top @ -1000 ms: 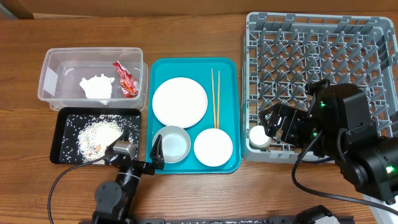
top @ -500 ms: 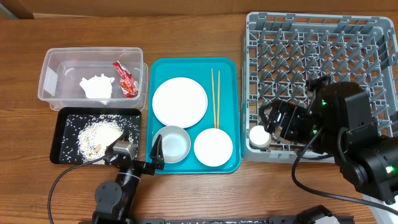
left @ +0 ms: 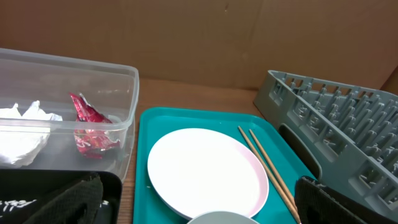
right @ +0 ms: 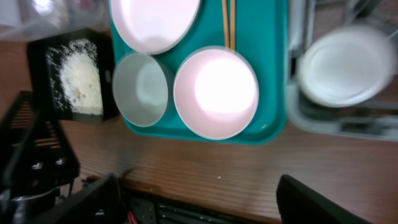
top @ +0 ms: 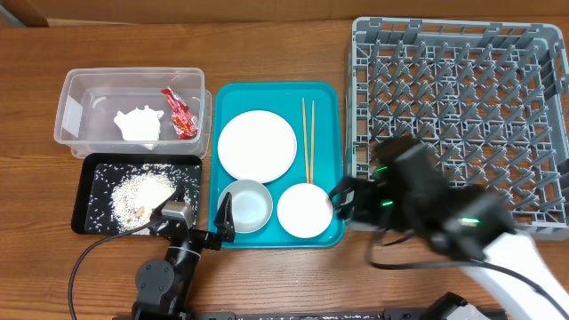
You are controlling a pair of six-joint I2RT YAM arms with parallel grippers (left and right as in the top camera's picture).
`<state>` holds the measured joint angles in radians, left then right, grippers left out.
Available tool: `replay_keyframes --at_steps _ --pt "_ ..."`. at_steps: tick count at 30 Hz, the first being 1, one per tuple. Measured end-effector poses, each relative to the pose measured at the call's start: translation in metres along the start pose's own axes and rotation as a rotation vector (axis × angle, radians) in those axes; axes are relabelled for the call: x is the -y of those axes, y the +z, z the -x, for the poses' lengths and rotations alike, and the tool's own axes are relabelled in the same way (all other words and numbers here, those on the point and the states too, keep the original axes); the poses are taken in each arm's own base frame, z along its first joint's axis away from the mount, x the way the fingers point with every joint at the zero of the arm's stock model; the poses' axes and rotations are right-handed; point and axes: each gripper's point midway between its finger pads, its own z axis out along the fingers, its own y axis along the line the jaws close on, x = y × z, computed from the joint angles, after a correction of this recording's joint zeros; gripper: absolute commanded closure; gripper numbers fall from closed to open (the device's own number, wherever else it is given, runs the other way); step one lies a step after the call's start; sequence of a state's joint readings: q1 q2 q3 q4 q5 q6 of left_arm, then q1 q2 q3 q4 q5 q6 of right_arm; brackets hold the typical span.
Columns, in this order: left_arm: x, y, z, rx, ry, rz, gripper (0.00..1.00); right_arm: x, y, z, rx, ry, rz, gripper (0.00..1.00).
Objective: Sort waste into correct bins and load items into the dishwasher
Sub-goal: 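Reach right gripper to pink-white bowl and grasp its rim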
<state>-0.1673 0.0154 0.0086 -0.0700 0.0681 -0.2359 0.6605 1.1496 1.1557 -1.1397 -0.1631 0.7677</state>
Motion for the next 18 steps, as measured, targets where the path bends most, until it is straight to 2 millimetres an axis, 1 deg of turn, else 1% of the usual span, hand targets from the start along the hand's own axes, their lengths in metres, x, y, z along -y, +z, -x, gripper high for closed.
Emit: replay_keyframes --at_steps 3,4,7,11,14,16,17,18 --pt "0.000 0.000 0.000 0.000 0.000 0.000 0.00 -0.004 0.047 -0.026 -0.074 0.055 -0.030 0.25" --pt "0.000 0.000 0.000 0.000 0.000 0.000 0.00 -0.005 0.059 -0.034 -0.091 0.075 -0.038 0.25" --pt "0.000 0.000 0.000 0.000 0.000 0.000 0.00 -0.001 0.086 -0.048 -0.118 0.148 -0.084 0.25" --pt "0.000 0.000 0.000 0.000 0.000 0.000 0.00 0.017 0.113 -0.046 -0.106 0.284 -0.205 0.27" --pt "0.000 0.000 0.000 0.000 0.000 0.000 0.00 0.025 0.132 -0.044 -0.108 0.343 -0.253 0.30" --pt "0.000 0.000 0.000 0.000 0.000 0.000 0.00 0.027 0.144 -0.043 -0.111 0.367 -0.268 0.35" --pt "0.000 0.000 0.000 0.000 0.000 0.000 0.00 0.026 0.149 -0.042 -0.112 0.375 -0.269 0.39" --pt "0.000 0.000 0.000 0.000 0.000 0.000 0.00 0.025 0.154 -0.041 -0.111 0.383 -0.265 0.45"
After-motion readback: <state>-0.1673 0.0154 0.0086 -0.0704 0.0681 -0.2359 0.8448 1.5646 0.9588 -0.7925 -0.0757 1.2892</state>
